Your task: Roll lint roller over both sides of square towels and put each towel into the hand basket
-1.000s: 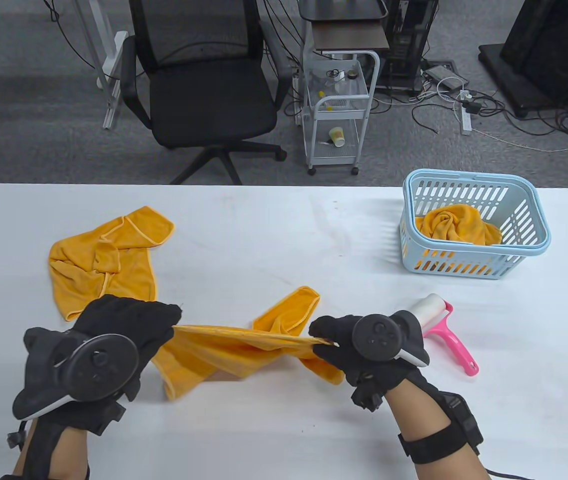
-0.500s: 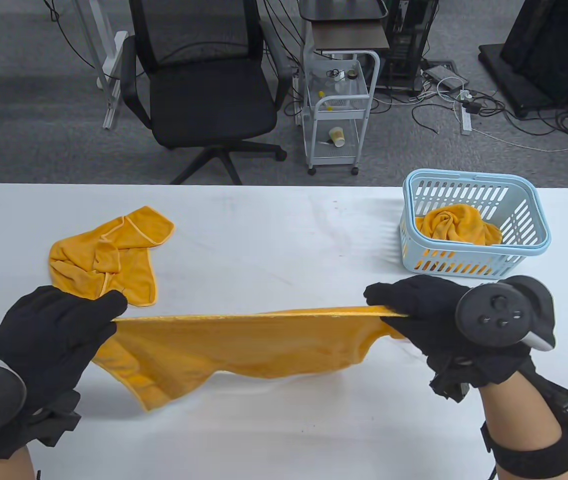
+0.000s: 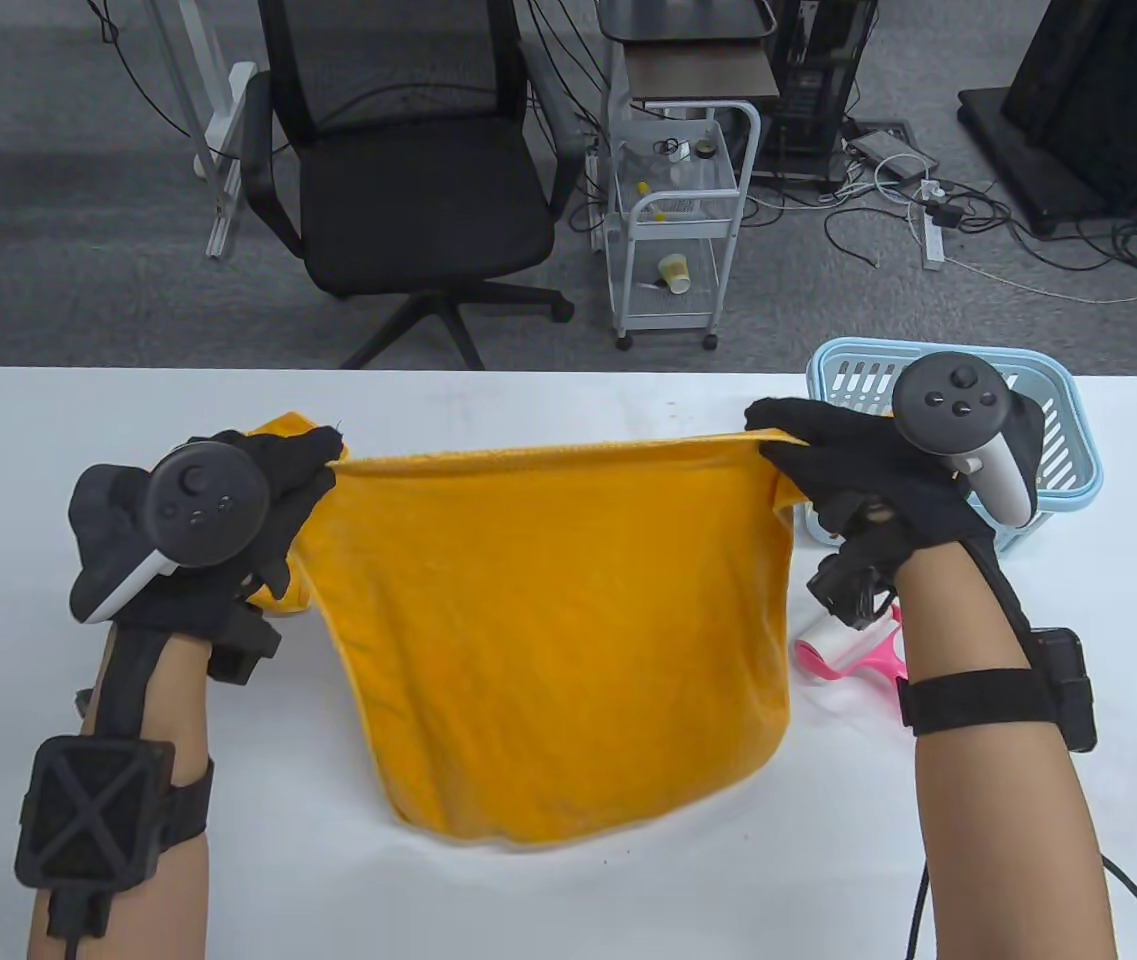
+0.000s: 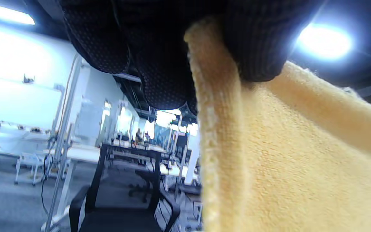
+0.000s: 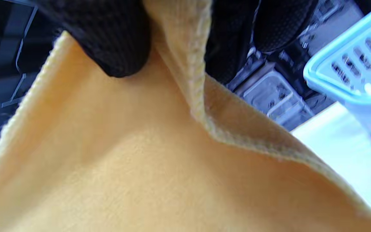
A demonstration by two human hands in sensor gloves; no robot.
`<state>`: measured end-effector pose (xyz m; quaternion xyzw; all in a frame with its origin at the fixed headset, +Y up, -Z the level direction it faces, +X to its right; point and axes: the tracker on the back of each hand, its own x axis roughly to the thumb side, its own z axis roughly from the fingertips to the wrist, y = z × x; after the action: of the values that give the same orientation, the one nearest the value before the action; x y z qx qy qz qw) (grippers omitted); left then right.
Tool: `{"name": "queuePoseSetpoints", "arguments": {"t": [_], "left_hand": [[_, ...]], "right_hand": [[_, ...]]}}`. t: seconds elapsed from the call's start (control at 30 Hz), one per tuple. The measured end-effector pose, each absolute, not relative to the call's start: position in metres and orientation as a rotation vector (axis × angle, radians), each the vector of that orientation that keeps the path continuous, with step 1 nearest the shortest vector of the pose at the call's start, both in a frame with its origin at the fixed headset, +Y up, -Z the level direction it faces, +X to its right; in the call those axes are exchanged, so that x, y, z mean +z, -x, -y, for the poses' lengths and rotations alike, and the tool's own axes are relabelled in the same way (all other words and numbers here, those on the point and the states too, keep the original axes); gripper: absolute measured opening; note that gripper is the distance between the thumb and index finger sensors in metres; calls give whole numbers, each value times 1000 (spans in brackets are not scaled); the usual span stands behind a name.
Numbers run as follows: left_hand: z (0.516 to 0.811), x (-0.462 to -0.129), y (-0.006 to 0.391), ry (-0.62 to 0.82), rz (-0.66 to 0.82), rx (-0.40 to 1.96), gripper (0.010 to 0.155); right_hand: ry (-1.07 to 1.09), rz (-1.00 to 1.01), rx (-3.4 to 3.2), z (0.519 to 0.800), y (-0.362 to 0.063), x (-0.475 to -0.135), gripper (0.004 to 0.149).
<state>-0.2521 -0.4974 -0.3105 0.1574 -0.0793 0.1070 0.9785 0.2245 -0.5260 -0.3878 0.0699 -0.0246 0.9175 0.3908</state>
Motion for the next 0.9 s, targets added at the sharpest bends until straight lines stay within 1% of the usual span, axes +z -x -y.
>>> {"name": "queuePoseSetpoints", "arguments": {"t": [0.07, 0.13, 0.17, 0.2, 0.27, 0.33, 0.37, 0.43, 0.47, 0.5, 0.53, 0.57, 0.6, 0.63, 0.67, 0.7, 0.77, 0.83, 0.87, 0.9], "left_hand": [[486, -312, 243, -374, 172, 193, 37], [472, -305, 236, -478, 187, 145, 37], [464, -298, 235, -530, 206, 140, 36], [461, -293, 234, -550, 215, 139, 36], [460, -278, 235, -596, 251, 144, 36], [477, -266, 235, -545, 291, 125, 36], [496, -261, 235, -489, 305, 92, 36], [536, -253, 232, -399, 320, -2, 36], [564, -250, 230, -332, 328, -54, 36], [593, -248, 227, -253, 343, -88, 36], [614, -248, 225, -195, 345, -112, 36], [644, -248, 222, -114, 348, -151, 37], [664, -248, 220, -64, 354, -166, 37], [690, -249, 216, 21, 360, -183, 37], [704, -249, 214, 74, 362, -190, 37], [723, -249, 211, 148, 373, -187, 37], [747, -246, 207, 273, 390, -202, 38], [760, -240, 203, 345, 427, -225, 38], [763, -236, 202, 398, 443, -238, 38], [765, -232, 202, 435, 449, -239, 39]], "right_hand": [[-164, 184, 2319, 511, -229, -384, 41], [-207, 317, 2332, 491, -235, -376, 40], [-248, 356, 2329, 485, -238, -370, 40], [-265, 384, 2319, 482, -240, -367, 40], [-341, 445, 2283, 484, -245, -355, 40], [-442, 456, 2347, 504, -242, -346, 40], [-478, 430, 2418, 516, -239, -343, 40], [-539, 359, 2600, 556, -229, -335, 41], [-562, 318, 2668, 574, -225, -333, 41], [-598, 226, 2738, 601, -218, -329, 42], [-618, 173, 2766, 615, -214, -327, 42], [-642, 84, 2817, 641, -208, -322, 42], [-656, 36, 2846, 657, -205, -320, 42], [-693, -61, 2907, 685, -199, -314, 43], [-702, -88, 2921, 695, -198, -311, 42], [-724, -149, 2957, 713, -195, -306, 43], [-774, -260, 3005, 739, -193, -294, 43], [-850, -377, 3054, 752, -192, -281, 46], [-891, -394, 3085, 754, -191, -274, 49], [-935, -383, 3120, 753, -192, -266, 60]]}}
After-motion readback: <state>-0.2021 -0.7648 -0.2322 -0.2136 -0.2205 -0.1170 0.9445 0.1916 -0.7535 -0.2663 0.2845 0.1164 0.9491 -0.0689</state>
